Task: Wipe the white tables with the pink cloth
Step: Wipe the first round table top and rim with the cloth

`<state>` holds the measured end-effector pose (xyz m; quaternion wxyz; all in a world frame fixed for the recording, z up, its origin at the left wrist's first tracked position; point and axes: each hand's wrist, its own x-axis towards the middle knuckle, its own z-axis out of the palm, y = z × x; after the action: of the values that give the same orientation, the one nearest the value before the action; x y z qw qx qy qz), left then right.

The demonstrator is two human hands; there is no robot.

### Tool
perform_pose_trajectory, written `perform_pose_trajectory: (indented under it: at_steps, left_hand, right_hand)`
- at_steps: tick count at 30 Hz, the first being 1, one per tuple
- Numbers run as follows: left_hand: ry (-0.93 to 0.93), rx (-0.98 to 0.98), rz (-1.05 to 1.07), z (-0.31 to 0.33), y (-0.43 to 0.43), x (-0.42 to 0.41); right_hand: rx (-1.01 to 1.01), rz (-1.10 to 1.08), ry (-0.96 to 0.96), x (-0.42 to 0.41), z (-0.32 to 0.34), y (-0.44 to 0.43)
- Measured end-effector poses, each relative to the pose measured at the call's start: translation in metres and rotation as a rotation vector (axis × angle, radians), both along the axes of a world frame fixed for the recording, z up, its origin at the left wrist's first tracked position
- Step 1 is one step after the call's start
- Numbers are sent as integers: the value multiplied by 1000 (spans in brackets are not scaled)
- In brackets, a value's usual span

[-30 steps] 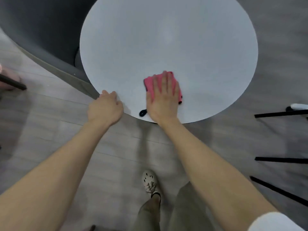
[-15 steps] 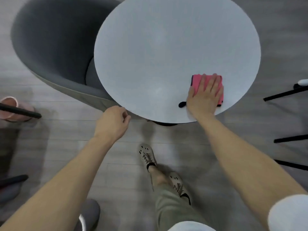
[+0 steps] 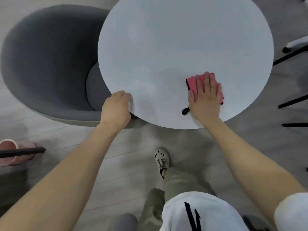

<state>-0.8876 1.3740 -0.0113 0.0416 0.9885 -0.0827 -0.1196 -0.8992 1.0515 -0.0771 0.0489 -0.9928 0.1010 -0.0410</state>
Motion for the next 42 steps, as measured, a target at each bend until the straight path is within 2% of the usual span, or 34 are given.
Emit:
perform_pose_trajectory:
  at_steps: [2, 3, 7, 9, 11, 13, 16, 19, 22, 24, 26, 28, 30, 33, 38, 42]
  left_hand:
    - [-2, -8, -40, 2, 15, 5]
    - [-5, -9, -57, 2, 23, 9]
    - [-36, -6, -174, -2, 38, 32]
    - [-55, -20, -252, -3, 36, 45]
    - [-56, -61, -342, -4, 30, 56]
    - [-36, -82, -457, -9, 25, 63]
    - [5, -59, -601, -20, 22, 67]
    - [80, -71, -630, -19, 25, 74]
    - [153, -12, -755, -15, 35, 87]
    - [177, 63, -813, -14, 40, 94]
    - [168, 104, -838, -14, 43, 92]
    - [117, 109, -855, -15, 43, 87]
    - [89, 124, -873, -16, 43, 85]
    - [97, 141, -879, -13, 42, 86]
    - [108, 174, -894, -6, 38, 88]
    - [126, 208, -900, -2, 35, 91]
  right_hand:
    - [67, -224, 20, 15, 5, 62]
    - [92, -232, 28, 21, 8, 97]
    - [156, 113, 66, 8, 8, 191]
    - [184, 253, 18, -10, 5, 187]
    - [181, 277, -50, -32, 0, 163]
    - [136, 133, -64, -59, -2, 131]
    - [72, -313, 49, -92, 1, 111]
    - [199, -647, 128, -91, 5, 127]
    - [434, -896, 18, -82, 16, 147]
    - [442, -1041, -141, -89, 23, 158]
    - [369, -1070, -261, -107, 25, 166]
    - [330, -996, -328, -120, 25, 166]
    - [342, -906, -278, -121, 21, 159]
    - [425, -852, -94, -99, 14, 151]
    - [444, -1014, -115, -74, 8, 150]
    - [553, -1073, -59, -79, 13, 138]
